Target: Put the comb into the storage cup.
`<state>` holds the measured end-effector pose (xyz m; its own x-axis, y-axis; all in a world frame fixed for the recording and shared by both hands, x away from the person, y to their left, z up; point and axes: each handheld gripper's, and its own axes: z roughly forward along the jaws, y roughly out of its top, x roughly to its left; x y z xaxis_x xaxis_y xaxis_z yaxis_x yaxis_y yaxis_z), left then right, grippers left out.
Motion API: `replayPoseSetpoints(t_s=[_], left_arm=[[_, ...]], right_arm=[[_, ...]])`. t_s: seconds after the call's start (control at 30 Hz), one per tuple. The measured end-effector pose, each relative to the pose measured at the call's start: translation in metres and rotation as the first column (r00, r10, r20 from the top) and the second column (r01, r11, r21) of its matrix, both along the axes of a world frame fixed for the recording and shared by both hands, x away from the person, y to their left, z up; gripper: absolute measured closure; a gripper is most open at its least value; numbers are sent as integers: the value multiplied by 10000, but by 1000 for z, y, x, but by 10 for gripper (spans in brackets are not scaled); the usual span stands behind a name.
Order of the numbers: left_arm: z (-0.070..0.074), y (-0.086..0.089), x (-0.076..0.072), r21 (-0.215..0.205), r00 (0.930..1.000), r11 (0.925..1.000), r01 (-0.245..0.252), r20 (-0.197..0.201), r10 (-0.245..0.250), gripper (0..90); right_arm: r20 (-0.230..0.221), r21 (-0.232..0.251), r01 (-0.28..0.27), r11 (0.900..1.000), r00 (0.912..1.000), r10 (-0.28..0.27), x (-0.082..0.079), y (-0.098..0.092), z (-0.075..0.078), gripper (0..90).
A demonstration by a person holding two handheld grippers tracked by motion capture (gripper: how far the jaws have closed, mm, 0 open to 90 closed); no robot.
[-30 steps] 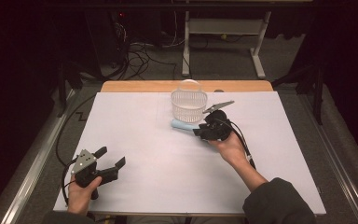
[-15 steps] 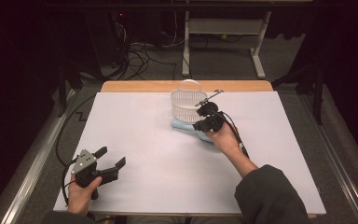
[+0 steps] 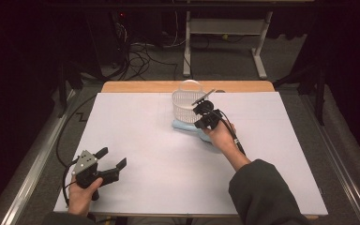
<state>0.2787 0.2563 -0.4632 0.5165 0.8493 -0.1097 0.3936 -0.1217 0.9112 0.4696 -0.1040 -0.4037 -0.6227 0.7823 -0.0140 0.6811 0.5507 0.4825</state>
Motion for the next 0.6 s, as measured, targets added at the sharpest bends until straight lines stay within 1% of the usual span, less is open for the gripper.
replayPoseSetpoints(t_s=[0.13,0.2,0.23,0.33,0.4,0.6], left_arm=[[0,0,0,-5,10000,10000,11,-5,-11,159],[0,0,0,-16,10000,10000,17,5,-17,159],[0,0,0,-11,10000,10000,21,5,-21,159],[0,0,0,-7,10000,10000,26,-2,-26,159],[0,0,0,-15,10000,10000,29,-3,-29,159],[0,0,0,-6,10000,10000,39,-3,-39,159]], right_arm=[[153,-248,7,9997,9999,-4,1,3,-3,900],[166,-375,1,9993,9999,6,2,4,-4,900],[94,-439,129,9990,9999,-125,2,6,-6,900],[156,-537,58,9985,9999,-50,4,6,-8,900],[126,-594,124,9982,9999,-117,4,7,-9,900],[226,-716,209,9972,9996,-194,6,8,-11,900]])
